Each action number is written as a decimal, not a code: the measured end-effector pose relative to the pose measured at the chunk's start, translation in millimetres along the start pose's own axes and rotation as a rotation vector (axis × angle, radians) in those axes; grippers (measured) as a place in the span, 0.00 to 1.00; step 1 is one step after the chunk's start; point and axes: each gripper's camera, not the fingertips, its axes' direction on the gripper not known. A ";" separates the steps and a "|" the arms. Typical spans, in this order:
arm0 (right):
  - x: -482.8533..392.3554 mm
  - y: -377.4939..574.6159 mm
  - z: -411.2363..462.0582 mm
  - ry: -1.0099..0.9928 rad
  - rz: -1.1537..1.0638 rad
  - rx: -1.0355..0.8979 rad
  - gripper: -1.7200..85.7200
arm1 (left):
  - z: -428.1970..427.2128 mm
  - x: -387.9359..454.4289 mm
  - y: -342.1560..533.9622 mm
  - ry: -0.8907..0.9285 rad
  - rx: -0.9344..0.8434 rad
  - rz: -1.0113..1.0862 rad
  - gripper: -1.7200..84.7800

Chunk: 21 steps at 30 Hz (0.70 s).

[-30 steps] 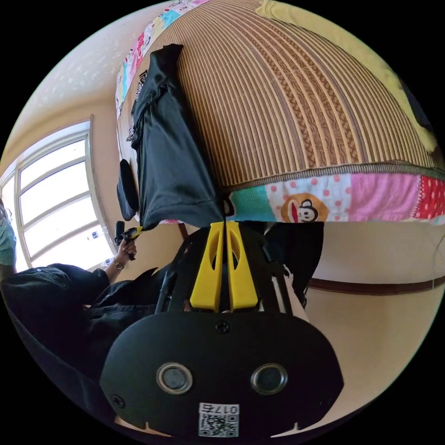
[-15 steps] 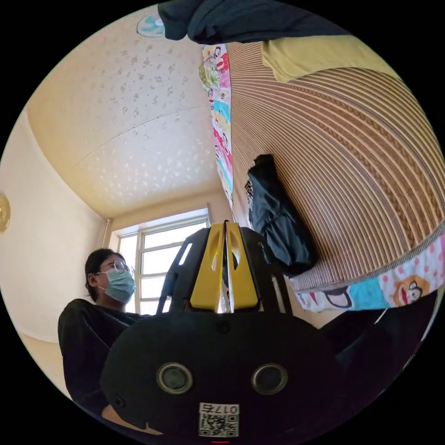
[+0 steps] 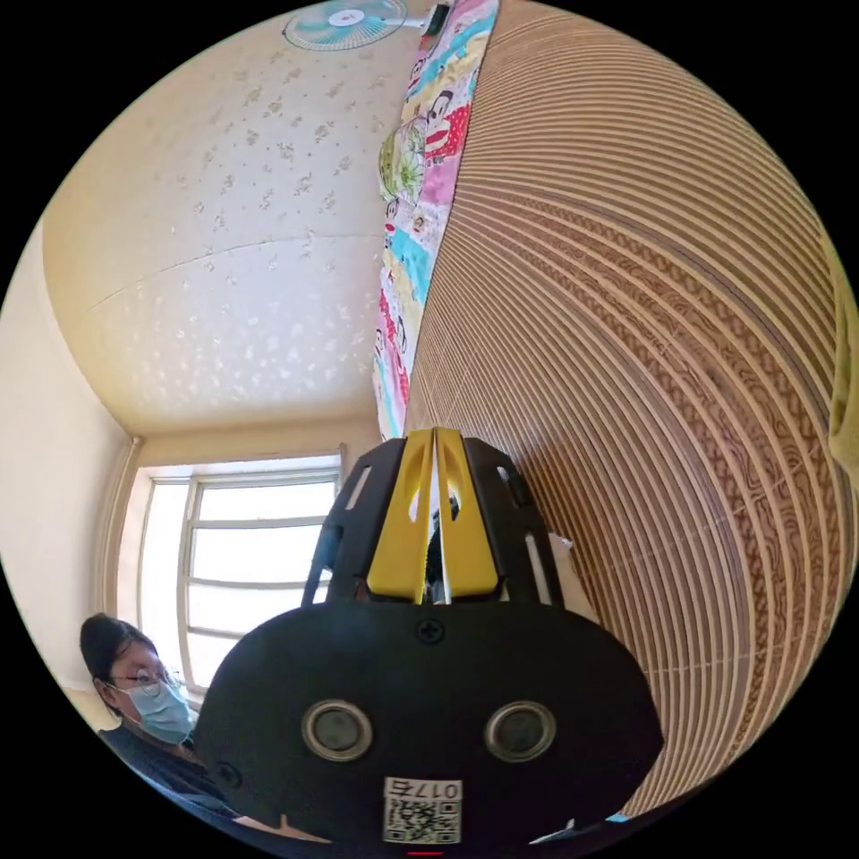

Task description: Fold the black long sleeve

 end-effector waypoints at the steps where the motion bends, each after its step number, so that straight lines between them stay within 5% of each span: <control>1: -20.5 11.1 9.2 0.101 -0.099 -0.058 0.04 | -4.6 5.5 13.8 -0.057 -0.011 0.039 0.15; 5: -71.7 70.9 47.5 0.313 -0.362 -0.233 0.06 | -6.6 18.6 80.6 -0.542 -0.175 0.195 0.18; 7: -92.6 114.4 79.3 0.332 -0.463 -0.345 0.07 | -3.9 12.6 108.2 -0.629 -0.230 0.236 0.21; 12: -128.8 188.9 181.4 0.289 -0.573 -0.615 0.12 | 22.1 -19.3 157.5 -0.615 -0.408 0.226 0.20; 15: -162.5 226.4 255.2 0.327 -0.666 -0.737 0.15 | 40.6 -25.0 178.3 -0.743 -0.416 0.212 0.11; 21: -209.0 287.5 380.1 0.546 -0.821 -1.057 0.23 | 77.1 25.4 236.3 -0.818 -0.367 0.503 0.07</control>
